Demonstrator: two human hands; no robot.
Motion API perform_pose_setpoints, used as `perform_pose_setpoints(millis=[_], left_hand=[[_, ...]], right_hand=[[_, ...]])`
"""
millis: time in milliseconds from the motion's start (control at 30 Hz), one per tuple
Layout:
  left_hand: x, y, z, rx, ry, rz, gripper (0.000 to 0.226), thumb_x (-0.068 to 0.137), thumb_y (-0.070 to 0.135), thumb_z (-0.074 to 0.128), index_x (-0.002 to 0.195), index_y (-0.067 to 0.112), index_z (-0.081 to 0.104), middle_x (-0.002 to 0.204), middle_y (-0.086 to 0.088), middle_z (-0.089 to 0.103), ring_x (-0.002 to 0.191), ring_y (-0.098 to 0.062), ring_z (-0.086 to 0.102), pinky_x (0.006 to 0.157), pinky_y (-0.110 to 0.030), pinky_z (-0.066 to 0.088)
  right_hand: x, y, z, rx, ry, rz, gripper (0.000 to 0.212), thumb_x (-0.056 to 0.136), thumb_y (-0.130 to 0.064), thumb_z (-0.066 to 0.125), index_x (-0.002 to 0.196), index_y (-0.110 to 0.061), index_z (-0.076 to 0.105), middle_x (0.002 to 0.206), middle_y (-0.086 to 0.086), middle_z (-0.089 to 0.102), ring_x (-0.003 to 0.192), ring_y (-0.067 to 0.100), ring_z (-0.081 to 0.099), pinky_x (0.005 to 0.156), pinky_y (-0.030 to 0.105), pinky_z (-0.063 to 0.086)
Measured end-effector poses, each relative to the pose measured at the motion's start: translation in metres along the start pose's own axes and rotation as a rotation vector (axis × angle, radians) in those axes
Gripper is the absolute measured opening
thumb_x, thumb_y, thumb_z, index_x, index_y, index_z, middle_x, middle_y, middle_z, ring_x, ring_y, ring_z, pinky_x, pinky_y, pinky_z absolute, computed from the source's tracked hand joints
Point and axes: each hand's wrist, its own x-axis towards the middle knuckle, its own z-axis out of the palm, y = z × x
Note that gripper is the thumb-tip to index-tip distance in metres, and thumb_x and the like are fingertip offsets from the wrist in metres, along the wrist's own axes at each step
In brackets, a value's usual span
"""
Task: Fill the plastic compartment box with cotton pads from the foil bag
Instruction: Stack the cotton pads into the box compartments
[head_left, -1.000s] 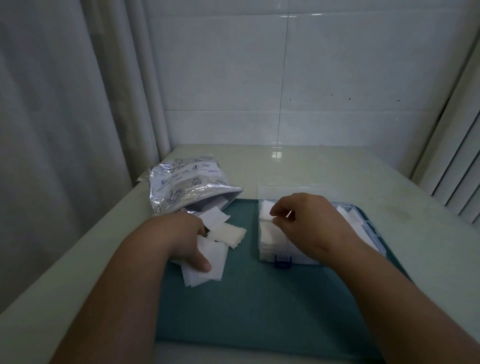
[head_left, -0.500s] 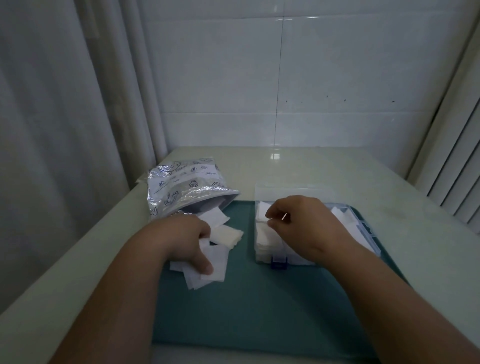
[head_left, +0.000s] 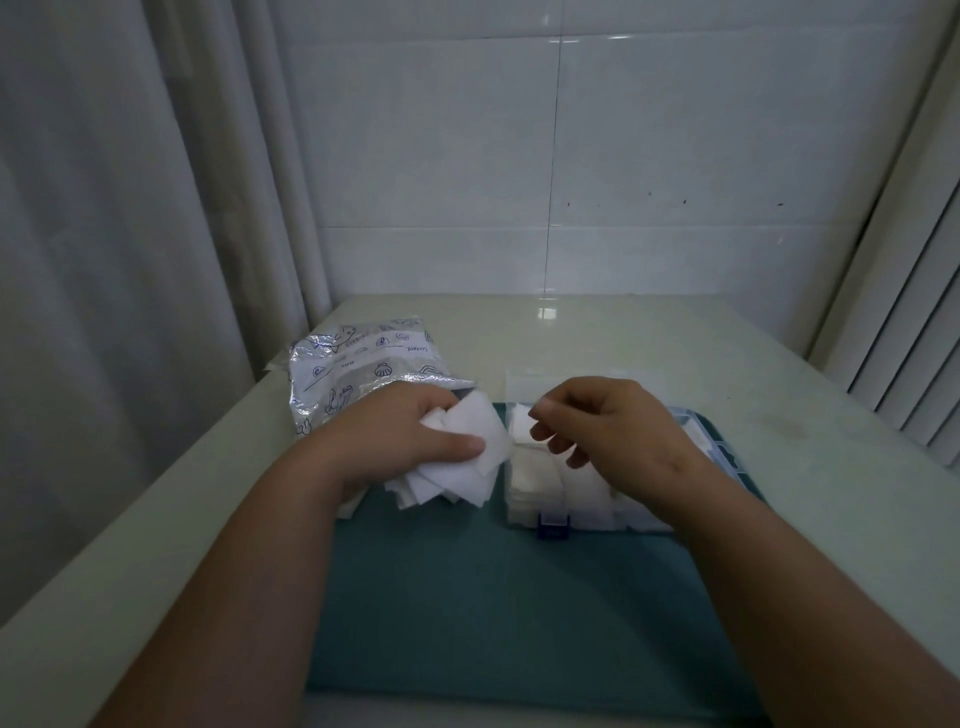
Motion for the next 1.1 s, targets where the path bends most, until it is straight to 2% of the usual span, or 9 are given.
perform_pose_setpoints(millis=[133, 367, 467, 600, 767, 833, 900, 1000, 1100], left_hand=[[0.006, 0.009, 0.005, -0.105, -0.071, 0.015, 0.038, 0.068, 0.044, 0.077, 0.098, 0.022, 0.073, 0.094, -0.007, 0.074, 0.090, -0.028, 0.070, 0.073, -0.039, 0.052], [0.014, 0.029, 0.017, -0.164, -0.116, 0.022, 0.036, 0.069, 0.043, 0.077, 0.096, 0.019, 0.072, 0.097, -0.011, 0.073, 0.087, -0.027, 0.069, 0.078, -0.043, 0.053], [0.018, 0.033, 0.022, -0.194, -0.112, 0.026, 0.024, 0.079, 0.038, 0.077, 0.090, 0.018, 0.070, 0.087, -0.008, 0.072, 0.077, -0.022, 0.066, 0.072, -0.039, 0.049], [0.021, 0.036, 0.032, -0.256, -0.069, 0.017, 0.027, 0.086, 0.041, 0.069, 0.084, 0.015, 0.067, 0.073, -0.002, 0.063, 0.064, -0.015, 0.057, 0.061, -0.030, 0.043], [0.015, 0.036, 0.041, -0.504, -0.058, -0.015, 0.051, 0.074, 0.055, 0.061, 0.092, 0.007, 0.068, 0.081, -0.014, 0.066, 0.071, -0.025, 0.056, 0.062, -0.033, 0.043], [0.014, 0.033, 0.041, -0.562, -0.053, -0.042, 0.039, 0.085, 0.046, 0.059, 0.093, 0.009, 0.069, 0.079, -0.008, 0.070, 0.068, -0.021, 0.061, 0.056, -0.024, 0.046], [0.014, 0.029, 0.041, -0.600, -0.068, -0.030, 0.015, 0.095, 0.019, 0.058, 0.096, 0.011, 0.070, 0.073, 0.000, 0.068, 0.062, -0.011, 0.060, 0.053, -0.016, 0.043], [0.017, 0.021, 0.039, -0.639, -0.061, -0.026, 0.031, 0.089, -0.006, 0.049, 0.102, 0.011, 0.071, 0.088, -0.007, 0.069, 0.080, -0.018, 0.061, 0.071, -0.028, 0.046], [0.017, 0.019, 0.038, -0.611, -0.095, 0.009, 0.041, 0.087, -0.014, 0.047, 0.103, 0.015, 0.070, 0.088, -0.002, 0.072, 0.077, -0.016, 0.064, 0.067, -0.025, 0.050]], right_hand=[[-0.004, -0.008, 0.000, 0.262, -0.081, 0.039, 0.024, 0.097, -0.036, 0.052, 0.101, -0.016, 0.064, 0.091, 0.002, 0.073, 0.080, 0.016, 0.071, 0.073, 0.033, 0.061], [-0.007, -0.011, -0.013, 0.390, -0.127, 0.132, 0.021, 0.084, -0.009, 0.071, 0.096, -0.002, 0.055, 0.079, 0.019, 0.070, 0.064, 0.023, 0.065, 0.059, 0.030, 0.058], [-0.006, -0.008, -0.020, 0.370, -0.166, 0.153, 0.019, 0.081, -0.004, 0.073, 0.091, -0.004, 0.056, 0.072, 0.012, 0.069, 0.062, 0.020, 0.064, 0.057, 0.027, 0.053], [-0.005, -0.003, -0.028, 0.259, -0.185, 0.205, 0.022, 0.078, -0.004, 0.075, 0.094, -0.005, 0.061, 0.083, 0.010, 0.072, 0.071, 0.022, 0.067, 0.068, 0.028, 0.055], [-0.003, -0.002, -0.025, 0.187, -0.136, 0.229, 0.024, 0.077, -0.003, 0.075, 0.097, -0.007, 0.061, 0.092, 0.012, 0.068, 0.074, 0.024, 0.067, 0.063, 0.023, 0.056], [-0.001, -0.002, -0.024, 0.183, -0.059, 0.232, 0.022, 0.077, -0.002, 0.074, 0.092, -0.007, 0.059, 0.090, 0.012, 0.067, 0.071, 0.021, 0.065, 0.057, 0.021, 0.056], [0.001, 0.001, -0.024, 0.212, 0.010, 0.239, 0.023, 0.076, 0.000, 0.075, 0.092, -0.007, 0.058, 0.088, 0.014, 0.067, 0.071, 0.022, 0.066, 0.059, 0.024, 0.058], [0.003, 0.002, -0.025, 0.233, 0.055, 0.251, 0.033, 0.074, -0.001, 0.077, 0.100, -0.012, 0.058, 0.092, 0.013, 0.068, 0.080, 0.028, 0.068, 0.065, 0.030, 0.061], [0.004, 0.003, -0.026, 0.234, 0.056, 0.257, 0.037, 0.074, -0.001, 0.078, 0.103, -0.014, 0.060, 0.094, 0.011, 0.068, 0.082, 0.027, 0.069, 0.065, 0.030, 0.060]])
